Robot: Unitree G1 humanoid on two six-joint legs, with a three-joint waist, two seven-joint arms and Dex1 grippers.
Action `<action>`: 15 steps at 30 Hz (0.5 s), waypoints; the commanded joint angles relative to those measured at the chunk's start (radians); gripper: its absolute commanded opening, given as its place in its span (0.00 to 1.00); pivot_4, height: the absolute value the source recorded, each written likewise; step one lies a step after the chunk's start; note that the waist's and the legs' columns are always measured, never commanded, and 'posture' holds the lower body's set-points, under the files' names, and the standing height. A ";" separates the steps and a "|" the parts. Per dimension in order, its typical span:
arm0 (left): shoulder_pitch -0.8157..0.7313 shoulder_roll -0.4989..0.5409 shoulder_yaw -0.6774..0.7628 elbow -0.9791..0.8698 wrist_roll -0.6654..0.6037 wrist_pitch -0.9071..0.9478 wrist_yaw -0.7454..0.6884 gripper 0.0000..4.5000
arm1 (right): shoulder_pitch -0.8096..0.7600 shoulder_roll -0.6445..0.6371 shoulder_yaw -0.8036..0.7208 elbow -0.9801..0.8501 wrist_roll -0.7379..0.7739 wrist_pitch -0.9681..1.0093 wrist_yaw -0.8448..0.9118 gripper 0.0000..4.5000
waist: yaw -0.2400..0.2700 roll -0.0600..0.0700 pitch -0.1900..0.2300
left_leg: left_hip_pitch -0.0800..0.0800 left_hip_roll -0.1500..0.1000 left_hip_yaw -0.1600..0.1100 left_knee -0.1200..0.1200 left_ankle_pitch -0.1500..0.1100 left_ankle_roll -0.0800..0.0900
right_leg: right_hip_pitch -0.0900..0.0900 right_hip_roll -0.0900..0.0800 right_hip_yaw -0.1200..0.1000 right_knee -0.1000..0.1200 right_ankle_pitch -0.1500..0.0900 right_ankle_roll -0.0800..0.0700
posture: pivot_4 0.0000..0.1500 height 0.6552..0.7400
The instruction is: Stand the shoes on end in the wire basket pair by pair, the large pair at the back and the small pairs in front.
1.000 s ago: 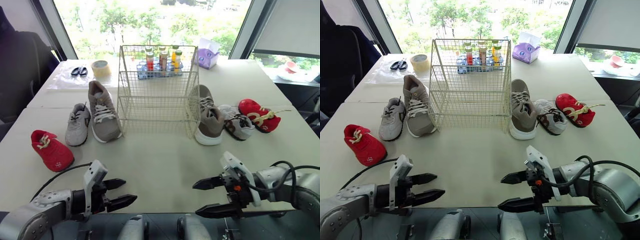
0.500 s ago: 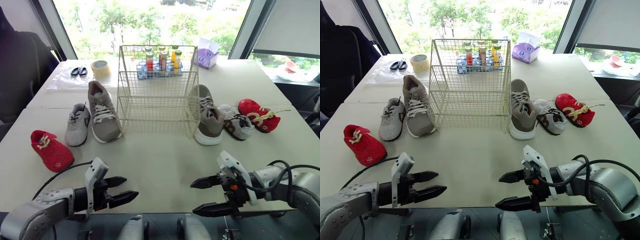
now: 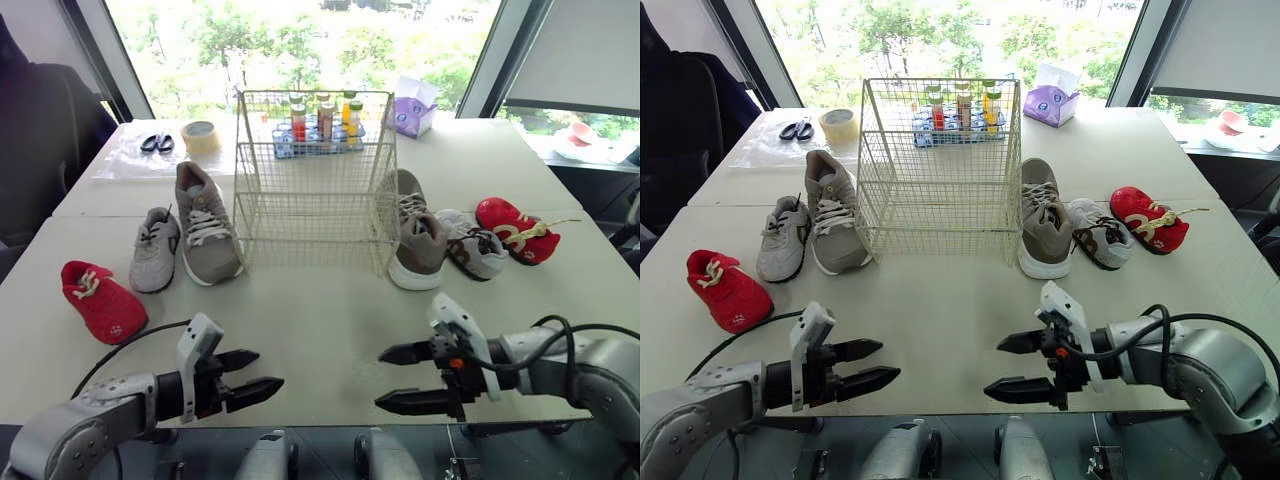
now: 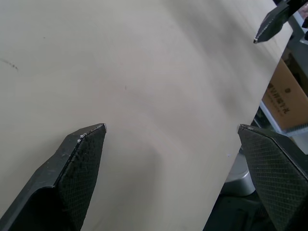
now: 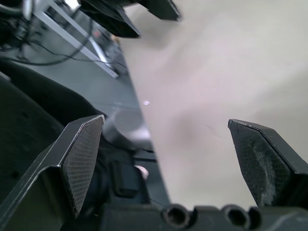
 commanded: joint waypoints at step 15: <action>-0.529 0.320 0.055 0.167 -0.004 -0.030 -0.312 1.00 | -0.875 -0.069 0.204 0.303 -0.209 -0.124 0.262 1.00 | -0.010 0.003 0.006 | 0.000 0.000 0.002 -0.003 0.001 -0.001 | -0.003 0.002 -0.002 -0.001 0.003 0.002 | 1.00 1.00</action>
